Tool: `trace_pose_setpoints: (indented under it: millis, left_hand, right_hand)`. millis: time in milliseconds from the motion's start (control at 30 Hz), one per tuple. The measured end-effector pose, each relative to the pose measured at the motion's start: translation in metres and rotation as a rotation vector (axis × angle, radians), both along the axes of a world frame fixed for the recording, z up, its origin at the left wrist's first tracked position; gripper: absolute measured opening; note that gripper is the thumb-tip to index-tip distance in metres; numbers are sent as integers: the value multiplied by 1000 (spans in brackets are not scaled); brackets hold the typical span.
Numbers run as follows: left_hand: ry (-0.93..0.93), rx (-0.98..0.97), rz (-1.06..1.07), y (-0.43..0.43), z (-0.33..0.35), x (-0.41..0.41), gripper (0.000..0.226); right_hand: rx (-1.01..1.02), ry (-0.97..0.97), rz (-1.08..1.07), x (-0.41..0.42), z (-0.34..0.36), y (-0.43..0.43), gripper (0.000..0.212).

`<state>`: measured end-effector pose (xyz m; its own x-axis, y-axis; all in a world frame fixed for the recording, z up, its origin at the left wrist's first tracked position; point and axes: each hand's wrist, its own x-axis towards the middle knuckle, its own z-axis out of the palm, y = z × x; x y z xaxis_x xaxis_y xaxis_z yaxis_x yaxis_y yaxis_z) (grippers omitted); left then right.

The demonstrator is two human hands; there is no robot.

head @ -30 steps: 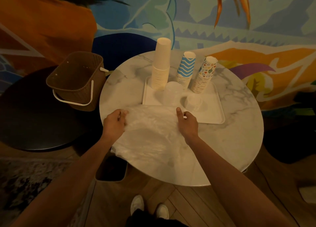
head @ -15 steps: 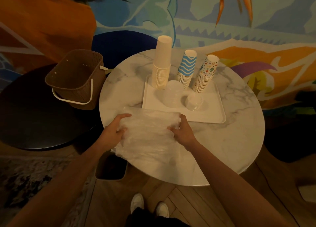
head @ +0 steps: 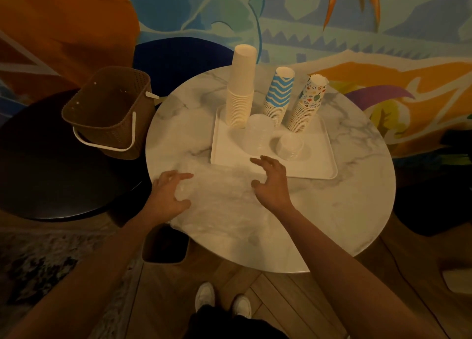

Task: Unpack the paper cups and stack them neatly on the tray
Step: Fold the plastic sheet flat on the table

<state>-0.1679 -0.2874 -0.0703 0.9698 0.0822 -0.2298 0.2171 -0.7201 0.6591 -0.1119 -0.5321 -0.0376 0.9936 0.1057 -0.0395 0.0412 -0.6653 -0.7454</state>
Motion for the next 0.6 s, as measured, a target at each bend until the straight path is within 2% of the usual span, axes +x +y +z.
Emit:
trace_pose_setpoints:
  millis: [67, 133, 200, 267, 333, 400, 467, 533, 600]
  left_hand:
    - [-163, 100, 68, -4, 7, 0, 83]
    - [-259, 227, 25, -11, 11, 1, 87]
    - [-192, 344, -126, -17, 7, 4, 98]
    - [-45, 421, -244, -24, -3, 6, 107]
    - [56, 429, -255, -29, -13, 5, 109]
    - [81, 462, -249, -32, -19, 2, 108]
    - [68, 536, -262, -35, -22, 0, 110]
    - [76, 587, -267, -36, -24, -2, 113]
    - [104, 606, -276, -34, -29, -3, 117]
  right_hand:
    - [-15, -43, 69, 1, 10, 7, 52]
    - [57, -7, 98, 1, 15, 14, 45]
    - [69, 85, 151, 0, 16, 21, 45]
    - [-125, 181, 277, 0, 13, 25, 51]
    - [-383, 223, 418, -3, 5, 28, 65]
    - [-573, 246, 523, -6, -4, 26, 92]
    - [-749, 240, 617, -7, -16, 21, 108]
    - [-852, 226, 657, -8, -28, 15, 112]
    - [-869, 210, 639, -9, -39, 9, 110]
